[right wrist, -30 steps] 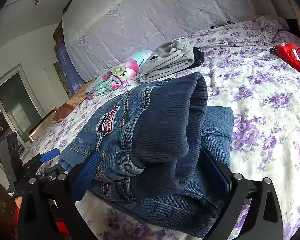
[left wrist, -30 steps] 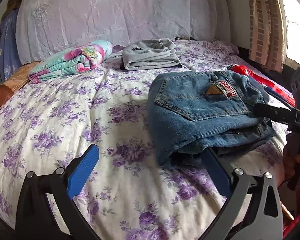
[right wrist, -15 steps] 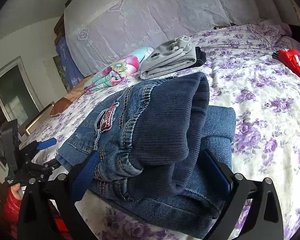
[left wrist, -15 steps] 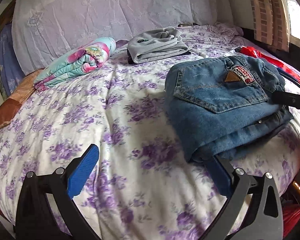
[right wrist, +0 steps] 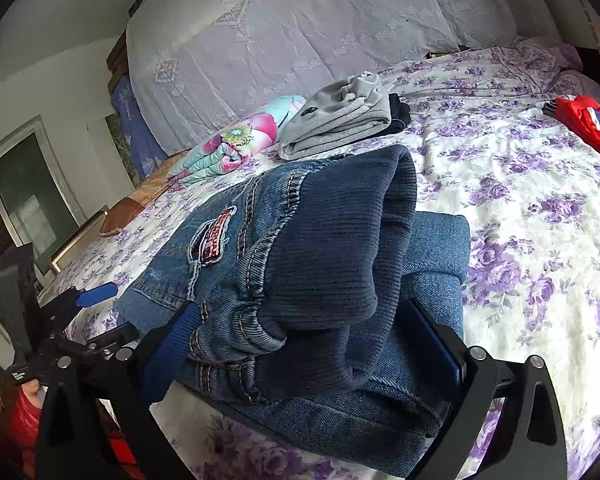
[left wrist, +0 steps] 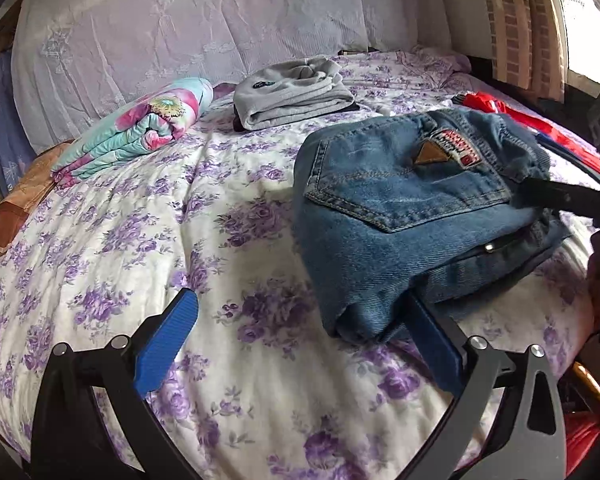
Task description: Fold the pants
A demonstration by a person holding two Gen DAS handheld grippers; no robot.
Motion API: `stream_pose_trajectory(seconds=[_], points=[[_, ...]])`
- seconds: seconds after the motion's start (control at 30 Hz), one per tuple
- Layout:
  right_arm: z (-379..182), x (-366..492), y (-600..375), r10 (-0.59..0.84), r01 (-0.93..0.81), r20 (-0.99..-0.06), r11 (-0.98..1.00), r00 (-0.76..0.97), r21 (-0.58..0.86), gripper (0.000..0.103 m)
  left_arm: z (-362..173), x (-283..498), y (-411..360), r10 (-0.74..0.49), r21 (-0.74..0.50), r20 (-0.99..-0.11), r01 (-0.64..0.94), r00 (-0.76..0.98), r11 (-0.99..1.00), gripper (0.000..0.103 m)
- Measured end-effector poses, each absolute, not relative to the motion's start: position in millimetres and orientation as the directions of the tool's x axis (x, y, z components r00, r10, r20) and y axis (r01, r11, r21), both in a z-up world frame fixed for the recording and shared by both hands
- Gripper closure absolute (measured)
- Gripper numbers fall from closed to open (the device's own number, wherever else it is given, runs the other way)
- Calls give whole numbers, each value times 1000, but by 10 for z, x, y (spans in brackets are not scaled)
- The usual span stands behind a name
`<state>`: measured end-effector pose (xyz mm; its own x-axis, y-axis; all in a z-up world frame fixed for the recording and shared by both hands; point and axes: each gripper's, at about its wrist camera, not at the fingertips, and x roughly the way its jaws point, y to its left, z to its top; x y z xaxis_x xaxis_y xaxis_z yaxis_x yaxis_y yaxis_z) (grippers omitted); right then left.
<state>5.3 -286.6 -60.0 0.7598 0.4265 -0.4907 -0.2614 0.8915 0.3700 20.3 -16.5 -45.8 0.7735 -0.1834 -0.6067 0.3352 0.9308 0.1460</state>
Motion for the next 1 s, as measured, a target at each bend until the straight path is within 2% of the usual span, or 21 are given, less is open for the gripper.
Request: stream_pose_trajectory(seconds=[0.1,0.2,0.23,0.3,0.33,0.43,0.5,0.63,0.7,0.73,0.83,0.87,1.0], points=[[-593,56,-2850,419,-263,-498,898,759,353,3,-454,239,-1,-198,131,-606,342,770,930,4],[-593,52,-2827,418,-268,-501,899,758,346,3,-481,206,181,-228,95,-641,371,733,924,4],[-593,48,-2826,417,-268,-500,900,759,344,3,-518,183,183,-195,126,-645,355,738,926,4],[-601,51,-2859,424,-262,-492,893,760,366,3,-625,164,193,21,306,-607,209,794,929,5],[-604,54,-2874,433,-264,-487,887,758,378,3,-647,150,247,4,285,-619,219,786,933,5],[-599,57,-2857,426,-262,-492,892,759,368,3,-539,110,394,-213,31,-645,304,734,952,5],[-602,54,-2853,425,-261,-492,892,760,369,3,-471,85,342,-282,-29,-627,340,726,940,5],[-601,54,-2846,423,-259,-494,894,760,366,3,-534,116,-44,-278,43,-637,393,719,918,5],[-600,55,-2846,425,-261,-493,893,759,368,3,-634,185,-155,-211,105,-639,356,740,929,4],[-600,54,-2846,422,-260,-494,894,760,364,3,-686,261,-147,-212,94,-648,353,731,931,4],[-598,47,-2825,413,-260,-499,900,761,350,3,-753,423,106,-315,-86,-681,355,661,931,4],[-596,45,-2821,413,-260,-500,901,761,348,3,-750,424,152,-317,-93,-681,352,660,931,4],[-592,30,-2815,414,-263,-497,900,763,346,3,-760,280,162,-245,10,-676,341,695,940,4]])
